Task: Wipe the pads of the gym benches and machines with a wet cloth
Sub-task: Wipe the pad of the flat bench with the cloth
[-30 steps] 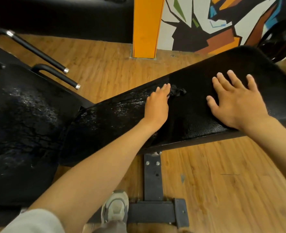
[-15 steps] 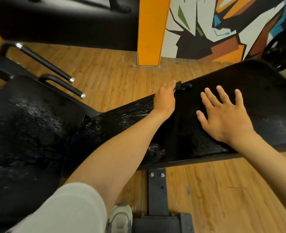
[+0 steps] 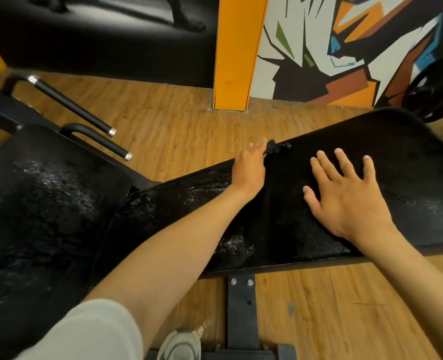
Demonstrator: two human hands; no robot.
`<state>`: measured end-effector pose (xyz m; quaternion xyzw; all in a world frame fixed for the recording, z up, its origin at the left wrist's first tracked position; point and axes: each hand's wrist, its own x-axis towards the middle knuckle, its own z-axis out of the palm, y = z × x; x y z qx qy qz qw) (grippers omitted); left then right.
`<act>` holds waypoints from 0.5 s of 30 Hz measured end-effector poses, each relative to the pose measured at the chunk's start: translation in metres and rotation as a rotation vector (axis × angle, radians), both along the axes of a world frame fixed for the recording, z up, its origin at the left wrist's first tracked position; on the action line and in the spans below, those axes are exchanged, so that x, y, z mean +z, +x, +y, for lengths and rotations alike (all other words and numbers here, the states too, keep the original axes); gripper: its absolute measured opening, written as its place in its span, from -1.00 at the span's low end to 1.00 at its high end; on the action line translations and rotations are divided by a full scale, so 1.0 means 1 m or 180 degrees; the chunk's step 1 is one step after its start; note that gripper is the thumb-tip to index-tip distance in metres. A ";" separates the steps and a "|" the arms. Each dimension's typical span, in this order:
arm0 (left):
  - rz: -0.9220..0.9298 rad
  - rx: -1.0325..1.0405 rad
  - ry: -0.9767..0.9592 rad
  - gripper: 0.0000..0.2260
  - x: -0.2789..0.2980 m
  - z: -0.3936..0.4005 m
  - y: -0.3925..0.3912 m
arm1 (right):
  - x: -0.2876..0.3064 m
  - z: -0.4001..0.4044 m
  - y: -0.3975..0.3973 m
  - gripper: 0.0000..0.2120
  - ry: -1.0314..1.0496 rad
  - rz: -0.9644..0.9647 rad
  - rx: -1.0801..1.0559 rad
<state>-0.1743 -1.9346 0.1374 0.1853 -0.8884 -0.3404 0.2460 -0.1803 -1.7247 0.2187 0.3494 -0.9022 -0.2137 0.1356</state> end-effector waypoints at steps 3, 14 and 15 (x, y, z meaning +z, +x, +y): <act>0.0222 -0.0133 -0.0192 -0.48 -0.018 0.028 0.048 | 0.001 0.000 0.000 -0.25 -0.0010 -0.0036 0.0009; -0.0026 0.0126 0.0160 -0.55 0.006 0.005 0.003 | 0.003 -0.003 0.004 -0.22 0.0024 -0.0151 -0.0072; -0.0009 0.0170 0.0104 -0.54 0.004 0.011 0.010 | 0.002 -0.003 0.003 -0.22 0.0009 -0.0158 -0.0077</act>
